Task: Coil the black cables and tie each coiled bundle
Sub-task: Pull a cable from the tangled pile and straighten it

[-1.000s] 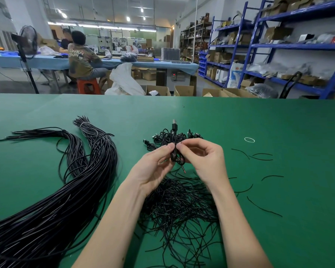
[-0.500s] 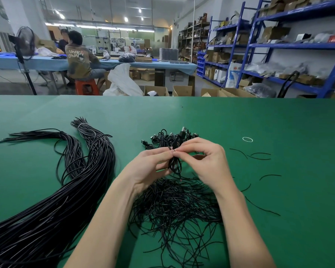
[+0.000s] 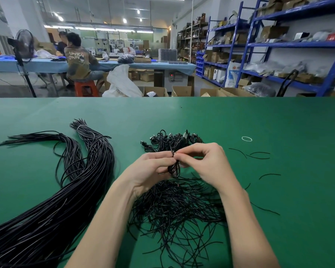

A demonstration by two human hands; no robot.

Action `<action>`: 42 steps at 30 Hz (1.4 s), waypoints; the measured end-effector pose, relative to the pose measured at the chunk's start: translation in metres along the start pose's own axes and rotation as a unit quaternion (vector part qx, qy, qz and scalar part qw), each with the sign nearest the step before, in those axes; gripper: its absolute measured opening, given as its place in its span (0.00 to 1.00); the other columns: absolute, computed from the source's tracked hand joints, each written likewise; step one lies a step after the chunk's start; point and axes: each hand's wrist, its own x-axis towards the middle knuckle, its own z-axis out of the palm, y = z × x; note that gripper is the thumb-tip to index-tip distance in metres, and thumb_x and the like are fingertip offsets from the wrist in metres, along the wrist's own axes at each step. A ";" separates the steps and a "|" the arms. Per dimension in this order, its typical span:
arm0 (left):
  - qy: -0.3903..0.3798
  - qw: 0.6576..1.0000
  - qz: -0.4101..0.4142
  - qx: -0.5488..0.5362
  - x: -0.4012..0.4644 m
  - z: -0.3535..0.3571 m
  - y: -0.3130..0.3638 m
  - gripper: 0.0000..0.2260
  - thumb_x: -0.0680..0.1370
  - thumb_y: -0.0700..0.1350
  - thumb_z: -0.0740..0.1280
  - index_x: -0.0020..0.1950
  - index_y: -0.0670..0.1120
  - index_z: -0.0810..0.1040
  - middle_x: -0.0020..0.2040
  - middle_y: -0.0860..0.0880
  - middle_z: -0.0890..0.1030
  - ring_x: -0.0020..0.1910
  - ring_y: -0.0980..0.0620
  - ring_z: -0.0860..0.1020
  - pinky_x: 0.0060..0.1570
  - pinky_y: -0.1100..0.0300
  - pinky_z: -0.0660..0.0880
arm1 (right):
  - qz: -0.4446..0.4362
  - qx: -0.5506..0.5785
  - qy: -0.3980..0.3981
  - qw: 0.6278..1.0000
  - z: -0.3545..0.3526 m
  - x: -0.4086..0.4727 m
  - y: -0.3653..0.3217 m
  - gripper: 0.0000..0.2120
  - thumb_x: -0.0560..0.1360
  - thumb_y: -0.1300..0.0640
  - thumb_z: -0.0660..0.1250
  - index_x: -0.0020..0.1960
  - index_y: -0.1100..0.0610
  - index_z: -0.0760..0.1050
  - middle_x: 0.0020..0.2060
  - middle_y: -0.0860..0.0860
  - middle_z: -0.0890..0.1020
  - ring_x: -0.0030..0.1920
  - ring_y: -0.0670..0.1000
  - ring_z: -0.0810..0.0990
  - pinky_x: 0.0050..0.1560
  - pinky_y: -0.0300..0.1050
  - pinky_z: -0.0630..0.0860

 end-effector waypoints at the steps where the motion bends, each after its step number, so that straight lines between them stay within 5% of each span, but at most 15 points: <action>1: 0.005 1.000 -0.002 0.001 0.001 0.000 0.000 0.13 0.79 0.35 0.65 0.46 0.47 0.88 0.46 0.45 0.85 0.40 0.54 0.81 0.43 0.62 0.80 | 0.012 -0.003 -0.023 1.000 -0.002 0.001 -0.001 0.05 0.72 0.56 0.79 0.42 0.46 0.87 0.35 0.44 0.87 0.38 0.46 0.87 0.44 0.39 0.83; 9: 0.043 0.999 -0.016 -0.006 0.004 -0.005 0.001 0.12 0.77 0.34 0.67 0.43 0.46 0.88 0.43 0.47 0.84 0.43 0.50 0.78 0.54 0.53 0.71 | -0.001 -0.021 -0.037 0.999 -0.004 0.004 -0.007 0.07 0.71 0.59 0.80 0.41 0.47 0.87 0.36 0.44 0.87 0.39 0.46 0.87 0.48 0.43 0.85; 17: 0.058 0.998 -0.035 -0.017 0.004 -0.009 0.002 0.12 0.78 0.33 0.66 0.61 0.36 0.79 0.50 0.41 0.83 0.42 0.51 0.79 0.54 0.55 0.74 | 0.010 -0.012 -0.073 0.997 -0.007 0.002 -0.009 0.08 0.74 0.64 0.76 0.46 0.52 0.86 0.37 0.47 0.88 0.41 0.48 0.88 0.47 0.40 0.84; 24: 0.054 0.998 -0.033 -0.023 0.005 -0.010 0.001 0.08 0.78 0.32 0.66 0.53 0.40 0.82 0.45 0.43 0.84 0.39 0.52 0.80 0.49 0.59 0.77 | -0.016 -0.059 -0.076 0.995 -0.006 0.003 -0.012 0.07 0.73 0.62 0.77 0.42 0.50 0.85 0.36 0.44 0.87 0.40 0.44 0.87 0.48 0.39 0.83; 34: 0.024 0.998 -0.012 0.053 0.006 -0.009 -0.001 0.11 0.82 0.39 0.64 0.59 0.38 0.83 0.54 0.38 0.81 0.49 0.51 0.79 0.46 0.64 0.77 | 0.025 -0.040 -0.053 0.997 -0.005 0.001 -0.007 0.08 0.70 0.60 0.81 0.40 0.48 0.86 0.35 0.46 0.87 0.38 0.49 0.88 0.48 0.51 0.85; 38: 0.050 0.998 -0.024 0.013 0.008 -0.006 -0.002 0.08 0.80 0.36 0.65 0.49 0.42 0.85 0.47 0.42 0.85 0.45 0.51 0.81 0.42 0.64 0.80 | 0.037 -0.043 -0.062 0.996 -0.004 0.002 -0.006 0.06 0.71 0.61 0.80 0.42 0.50 0.87 0.35 0.46 0.87 0.38 0.47 0.88 0.49 0.47 0.85; 42: 0.046 0.998 -0.029 0.016 0.007 -0.009 -0.002 0.07 0.79 0.37 0.67 0.51 0.41 0.85 0.48 0.43 0.86 0.44 0.51 0.81 0.47 0.60 0.78 | 0.042 -0.041 -0.082 0.995 -0.007 0.002 -0.007 0.08 0.72 0.64 0.78 0.42 0.51 0.87 0.36 0.47 0.88 0.39 0.46 0.88 0.49 0.43 0.85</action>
